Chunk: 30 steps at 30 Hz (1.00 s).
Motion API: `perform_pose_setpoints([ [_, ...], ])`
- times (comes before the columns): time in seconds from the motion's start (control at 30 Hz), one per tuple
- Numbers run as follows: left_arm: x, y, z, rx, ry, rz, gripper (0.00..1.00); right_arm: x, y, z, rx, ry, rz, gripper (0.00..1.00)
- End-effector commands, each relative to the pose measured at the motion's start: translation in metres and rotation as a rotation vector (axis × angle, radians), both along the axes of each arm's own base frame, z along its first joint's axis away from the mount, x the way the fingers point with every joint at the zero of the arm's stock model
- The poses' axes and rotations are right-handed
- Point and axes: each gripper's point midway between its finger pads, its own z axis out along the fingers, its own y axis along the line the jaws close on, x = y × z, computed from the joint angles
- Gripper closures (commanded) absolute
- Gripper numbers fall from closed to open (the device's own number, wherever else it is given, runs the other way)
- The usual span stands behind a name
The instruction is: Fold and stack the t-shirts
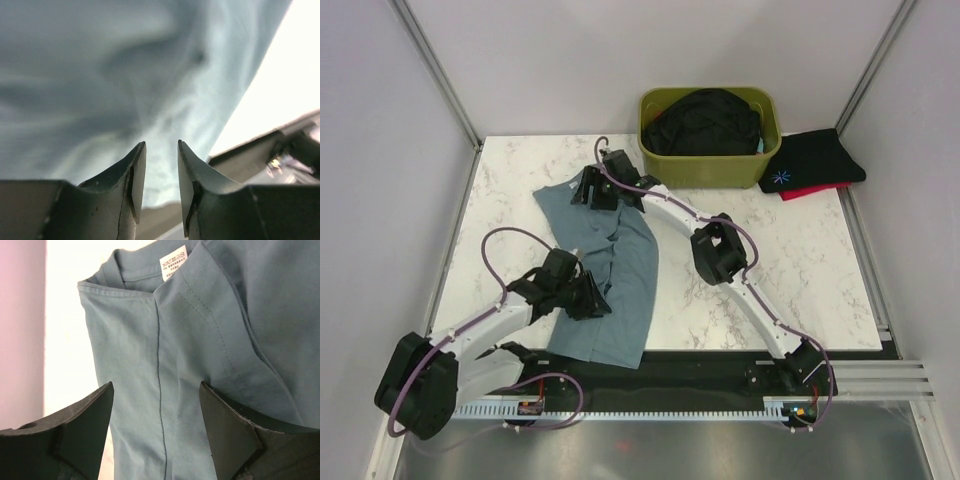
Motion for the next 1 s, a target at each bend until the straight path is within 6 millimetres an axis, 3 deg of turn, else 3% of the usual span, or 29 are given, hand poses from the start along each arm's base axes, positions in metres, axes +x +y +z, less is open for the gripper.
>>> perform_pose_setpoints([
  [0.0, -0.014, -0.025, 0.022, -0.139, 0.026, -0.017, 0.61, 0.061, -0.039, -0.038, 0.034, 0.017, -0.197, 0.22],
  [0.13, -0.027, -0.033, 0.042, -0.158, 0.004, -0.037, 0.61, 0.112, -0.063, -0.028, 0.061, -0.095, -0.388, 0.17],
  [0.27, -0.025, -0.028, 0.063, -0.153, -0.039, -0.008, 0.6, 0.147, -0.076, -0.021, 0.153, -0.181, -0.493, 0.15],
  [0.3, -0.025, -0.028, 0.067, -0.165, -0.047, -0.004, 0.6, 0.151, -0.079, -0.028, 0.161, -0.187, -0.51, 0.14],
  [0.33, -0.026, -0.03, 0.074, -0.19, -0.059, 0.003, 0.6, 0.162, -0.077, -0.009, 0.236, -0.26, -0.521, 0.12],
  [0.4, -0.024, -0.03, 0.08, -0.199, -0.085, 0.017, 0.6, 0.169, -0.077, -0.003, 0.281, -0.321, -0.529, 0.09],
  [0.47, -0.021, -0.026, 0.083, -0.185, -0.124, 0.028, 0.6, 0.177, -0.078, 0.018, 0.337, -0.415, -0.539, 0.05],
  [0.67, -0.009, -0.008, 0.076, -0.087, -0.196, 0.074, 0.6, 0.192, -0.093, 0.06, 0.344, -0.66, -0.616, 0.02],
  [0.77, -0.001, -0.002, 0.08, -0.049, -0.247, 0.086, 0.6, 0.187, -0.086, 0.093, 0.322, -0.808, -0.566, 0.02],
  [0.8, -0.001, 0.003, 0.08, -0.018, -0.255, 0.082, 0.6, 0.177, -0.074, 0.12, 0.351, -0.856, -0.509, 0.02],
  [0.83, 0.002, 0.006, 0.082, -0.003, -0.27, 0.086, 0.6, 0.172, -0.069, 0.134, 0.354, -0.885, -0.481, 0.02],
  [0.87, 0.008, 0.01, 0.088, 0.02, -0.302, 0.104, 0.6, 0.163, -0.067, 0.175, 0.362, -0.954, -0.455, 0.02],
  [0.93, 0.011, 0.017, 0.092, 0.061, -0.321, 0.109, 0.59, 0.145, -0.053, 0.204, 0.366, -1.001, -0.386, 0.02],
  [0.97, 0.016, 0.02, 0.099, 0.076, -0.346, 0.126, 0.59, 0.131, -0.055, 0.256, 0.395, -1.065, -0.375, 0.02],
])
